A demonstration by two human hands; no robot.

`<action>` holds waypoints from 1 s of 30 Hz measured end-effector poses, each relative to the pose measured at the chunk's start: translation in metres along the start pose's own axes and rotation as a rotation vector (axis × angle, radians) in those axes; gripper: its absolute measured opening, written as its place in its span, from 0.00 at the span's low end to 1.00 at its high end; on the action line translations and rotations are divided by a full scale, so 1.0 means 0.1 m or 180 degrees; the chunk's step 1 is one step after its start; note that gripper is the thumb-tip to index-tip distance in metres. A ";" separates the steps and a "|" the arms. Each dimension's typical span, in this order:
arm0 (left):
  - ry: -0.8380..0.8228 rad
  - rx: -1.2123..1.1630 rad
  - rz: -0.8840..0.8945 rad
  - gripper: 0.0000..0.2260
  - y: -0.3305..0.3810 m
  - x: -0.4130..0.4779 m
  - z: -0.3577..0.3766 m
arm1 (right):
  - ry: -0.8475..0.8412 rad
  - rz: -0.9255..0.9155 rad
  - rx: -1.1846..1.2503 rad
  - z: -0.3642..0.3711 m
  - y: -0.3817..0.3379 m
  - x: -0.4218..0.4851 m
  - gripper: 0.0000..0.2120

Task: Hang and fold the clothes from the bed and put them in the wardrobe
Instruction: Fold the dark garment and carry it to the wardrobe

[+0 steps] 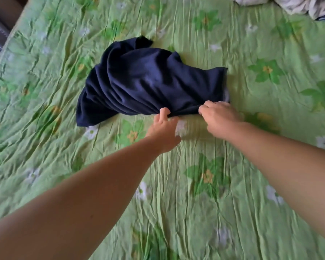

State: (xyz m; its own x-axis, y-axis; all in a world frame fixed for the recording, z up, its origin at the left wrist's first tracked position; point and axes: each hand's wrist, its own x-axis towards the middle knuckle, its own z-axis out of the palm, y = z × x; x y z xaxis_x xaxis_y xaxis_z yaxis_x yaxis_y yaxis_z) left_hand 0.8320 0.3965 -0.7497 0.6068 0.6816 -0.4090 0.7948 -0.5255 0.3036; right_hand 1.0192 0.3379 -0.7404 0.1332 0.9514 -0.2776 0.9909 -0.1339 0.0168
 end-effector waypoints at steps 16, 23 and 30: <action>0.1056 -0.2137 -0.0193 0.04 0.82 -1.97 -0.89 | 0.0425 0.0096 0.2942 -1.89 -0.79 -1.81 0.16; 0.1642 -0.2508 -0.0338 0.04 1.12 -3.08 -1.90 | -0.0144 -0.0261 0.1612 -3.06 -0.76 -2.82 0.30; 0.1205 -0.0719 0.0605 0.14 1.22 -4.15 -3.09 | 0.0396 0.0323 0.1145 -3.55 -0.71 -3.73 0.08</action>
State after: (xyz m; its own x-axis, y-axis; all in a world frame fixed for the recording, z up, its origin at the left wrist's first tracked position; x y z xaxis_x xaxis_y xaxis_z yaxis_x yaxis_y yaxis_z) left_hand 0.6797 0.2074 -0.2771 0.6685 0.7437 0.0013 0.6258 -0.5635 0.5393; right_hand 0.9068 0.0907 -0.2965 0.2535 0.9517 -0.1729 0.9048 -0.2966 -0.3057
